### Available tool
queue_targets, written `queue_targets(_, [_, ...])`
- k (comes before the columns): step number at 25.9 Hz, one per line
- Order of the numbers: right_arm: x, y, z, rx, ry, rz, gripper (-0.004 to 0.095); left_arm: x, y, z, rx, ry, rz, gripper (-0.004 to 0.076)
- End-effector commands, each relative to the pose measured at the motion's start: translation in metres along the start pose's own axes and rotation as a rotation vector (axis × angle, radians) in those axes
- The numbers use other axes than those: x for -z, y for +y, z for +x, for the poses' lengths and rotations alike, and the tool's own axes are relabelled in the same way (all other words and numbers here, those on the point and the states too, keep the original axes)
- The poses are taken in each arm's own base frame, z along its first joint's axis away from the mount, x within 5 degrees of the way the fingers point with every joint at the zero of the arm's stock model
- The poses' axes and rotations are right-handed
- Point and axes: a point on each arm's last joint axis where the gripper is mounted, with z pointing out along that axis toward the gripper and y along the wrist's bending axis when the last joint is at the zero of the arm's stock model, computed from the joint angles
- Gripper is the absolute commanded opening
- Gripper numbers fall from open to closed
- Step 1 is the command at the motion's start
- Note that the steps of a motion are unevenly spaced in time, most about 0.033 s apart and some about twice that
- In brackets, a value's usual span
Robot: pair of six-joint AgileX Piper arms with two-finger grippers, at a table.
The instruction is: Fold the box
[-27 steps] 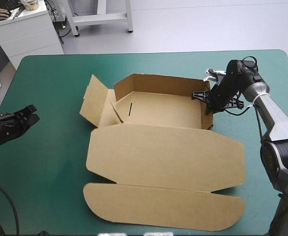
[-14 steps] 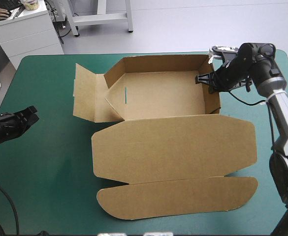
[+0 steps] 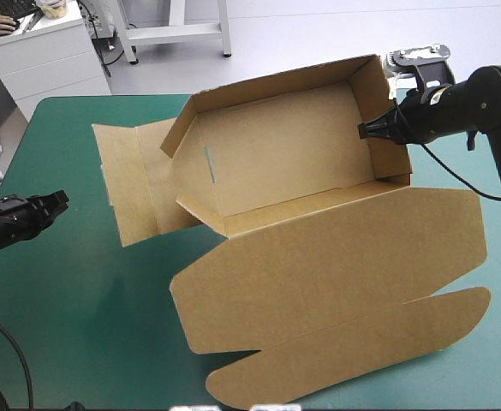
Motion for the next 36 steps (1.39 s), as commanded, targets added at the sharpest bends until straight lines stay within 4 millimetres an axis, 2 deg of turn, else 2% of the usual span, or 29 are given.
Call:
queue_targets(1, [0.025, 0.008, -0.004, 0.015, -0.084, -0.035, -0.0001, 0.008, -0.010, -0.008, -0.048, -0.064, 0.034, -0.0010])
queue_targets(4, [0.025, 0.008, -0.005, 0.014, -0.090, -0.037, -0.0001, 0.008, -0.009, -0.009, -0.059, -0.071, 0.028, 0.0012])
queue_targets(7, [0.025, 0.008, -0.005, 0.014, -0.095, -0.036, -0.0001, 0.008, -0.010, -0.008, -0.091, -0.060, 0.038, 0.0118])
queue_targets(12, [0.025, 0.008, -0.005, 0.013, -0.095, -0.037, -0.0001, 0.008, -0.012, -0.007, -0.056, -0.055, 0.050, 0.0508])
queue_targets(13, [0.025, 0.008, -0.005, 0.013, -0.096, -0.040, -0.0001, 0.008, -0.012, -0.007, -0.033, -0.053, 0.052, 0.0563])
queue_targets(15, [0.025, 0.010, -0.006, 0.006, -0.099, -0.060, -0.0001, 0.008, -0.014, -0.005, -0.022, -0.034, 0.072, 0.0609])
queue_targets(18, [0.026, 0.014, -0.007, -0.009, -0.115, -0.106, -0.0001, 0.003, -0.022, -0.002, -0.043, -0.010, 0.095, 0.0608])
queue_targets(22, [0.026, 0.018, -0.009, -0.025, -0.133, -0.149, -0.0001, -0.007, -0.042, 0.006, -0.095, 0.034, 0.151, 0.0608])
queue_targets(26, [0.020, 0.017, -0.009, -0.030, -0.117, -0.156, -0.0001, -0.014, -0.056, 0.012, -0.152, 0.063, 0.190, 0.0608])
queue_targets(28, [0.013, 0.015, -0.010, -0.034, -0.103, -0.157, -0.0001, -0.013, -0.061, 0.011, -0.115, 0.053, 0.235, 0.0608])
queue_targets(30, [0.006, 0.014, -0.011, -0.045, -0.085, -0.159, -0.0001, -0.012, -0.071, 0.011, -0.085, 0.063, 0.359, 0.0602])
queue_targets(31, [0.001, 0.013, -0.011, -0.048, -0.071, -0.159, -0.0001, -0.011, -0.081, 0.014, -0.076, 0.099, 0.518, 0.0582])
queue_targets(33, [-0.004, 0.012, -0.011, -0.056, -0.061, -0.160, -0.0001, -0.006, -0.093, 0.013, -0.048, 0.117, 0.724, 0.0551])
queue_targets(34, [-0.005, 0.011, -0.012, -0.066, -0.064, -0.160, -0.0001, -0.005, -0.096, 0.011, -0.013, 0.117, 0.785, 0.0540])
queue_targets(36, [-0.009, 0.010, -0.012, -0.074, -0.061, -0.159, -0.0001, -0.005, -0.098, 0.010, -0.009, 0.122, 0.790, 0.0539])
